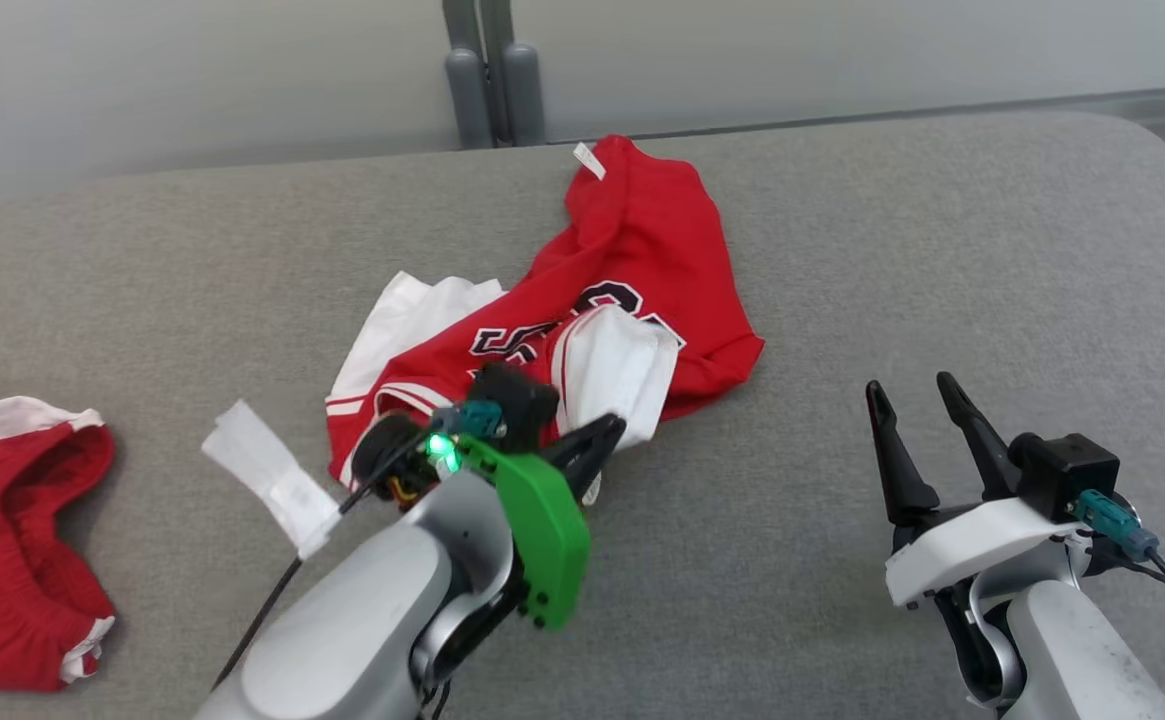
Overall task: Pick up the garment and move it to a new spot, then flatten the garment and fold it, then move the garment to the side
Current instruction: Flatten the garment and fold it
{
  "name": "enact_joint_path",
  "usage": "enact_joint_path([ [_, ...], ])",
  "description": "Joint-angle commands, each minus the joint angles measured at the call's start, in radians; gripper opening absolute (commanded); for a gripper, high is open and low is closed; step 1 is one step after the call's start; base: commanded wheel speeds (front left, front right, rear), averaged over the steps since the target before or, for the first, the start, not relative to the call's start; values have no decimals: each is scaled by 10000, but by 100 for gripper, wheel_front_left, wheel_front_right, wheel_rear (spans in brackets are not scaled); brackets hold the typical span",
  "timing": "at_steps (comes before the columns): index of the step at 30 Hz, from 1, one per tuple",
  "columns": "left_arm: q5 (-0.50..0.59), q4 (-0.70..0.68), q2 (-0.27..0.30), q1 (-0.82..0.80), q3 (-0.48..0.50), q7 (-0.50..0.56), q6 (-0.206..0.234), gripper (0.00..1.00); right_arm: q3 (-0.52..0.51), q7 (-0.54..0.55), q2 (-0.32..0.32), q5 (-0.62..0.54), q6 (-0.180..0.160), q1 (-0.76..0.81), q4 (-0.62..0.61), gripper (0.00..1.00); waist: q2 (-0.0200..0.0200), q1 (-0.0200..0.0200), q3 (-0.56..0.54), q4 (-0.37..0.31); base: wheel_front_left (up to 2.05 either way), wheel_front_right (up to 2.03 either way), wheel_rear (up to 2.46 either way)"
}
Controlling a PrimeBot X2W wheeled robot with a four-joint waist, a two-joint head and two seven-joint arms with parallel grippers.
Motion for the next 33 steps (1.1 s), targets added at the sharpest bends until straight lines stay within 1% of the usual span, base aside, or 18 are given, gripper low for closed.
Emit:
enact_joint_path([
  [1,-100,-558,387,544,-124,358,115,0,10,-33,-56,52,-1,147,25,100,0,0,-558,692,0,0,0],
  [5,-292,-2323,1428,1594,-395,1269,473,0,-23,-33,-107,74,-3,242,62,100,0,0,-634,964,0,0,0],
  [7,-338,-2965,1900,2099,-522,1658,687,0,-24,-33,-138,90,-3,305,86,100,0,0,-655,1054,0,0,0],
  [9,-527,-3347,2201,2576,-661,1951,838,0,10,-33,-164,103,-3,303,123,100,0,0,-649,1102,0,0,0],
  [11,-551,-3489,2434,2910,-780,2155,927,0,49,-19,-196,105,-1,267,157,100,0,0,-626,1129,0,0,0],
  [14,-269,-3085,2748,3197,-988,2274,1107,0,115,28,-219,88,-3,200,207,100,0,0,-599,1116,0,0,0],
  [15,-402,-2936,2666,3334,-1014,2207,1129,0,135,43,-228,85,-3,171,222,100,0,0,-590,1102,0,0,0],
  [18,-229,-2410,2643,3350,-948,1871,1252,0,191,84,-253,85,-3,104,274,100,0,0,-557,1017,0,0,0],
  [19,-295,-2291,2549,3411,-879,1681,1263,46,203,95,-263,93,-3,86,282,100,0,0,-553,981,0,0,0],
  [20,-346,-2201,2496,3449,-851,1563,1254,81,202,106,-276,101,-3,79,292,100,0,0,-552,952,0,0,0],
  [21,-439,-2160,2415,3477,-772,1410,1219,100,187,114,-294,109,-3,88,308,100,0,0,-555,925,0,0,0],
  [23,-623,-2364,2298,3509,-500,994,1197,100,155,97,-316,118,-3,131,303,100,0,0,-578,853,0,0,0],
  [25,-697,-2658,2283,3545,-291,729,1309,100,163,95,-313,124,-3,164,291,100,0,0,-604,794,0,0,0],
  [30,-672,-3357,2501,3452,440,100,1879,100,171,82,-266,146,-3,154,222,100,0,0,-608,650,0,0,0],
  [32,-412,-3276,2759,3318,614,68,2171,100,231,78,-246,145,-3,108,198,100,0,0,-563,554,0,0,0],
  [33,-355,-3205,2788,3236,687,71,2284,100,249,77,-244,149,-3,84,179,100,0,0,-527,510,0,0,0],
])
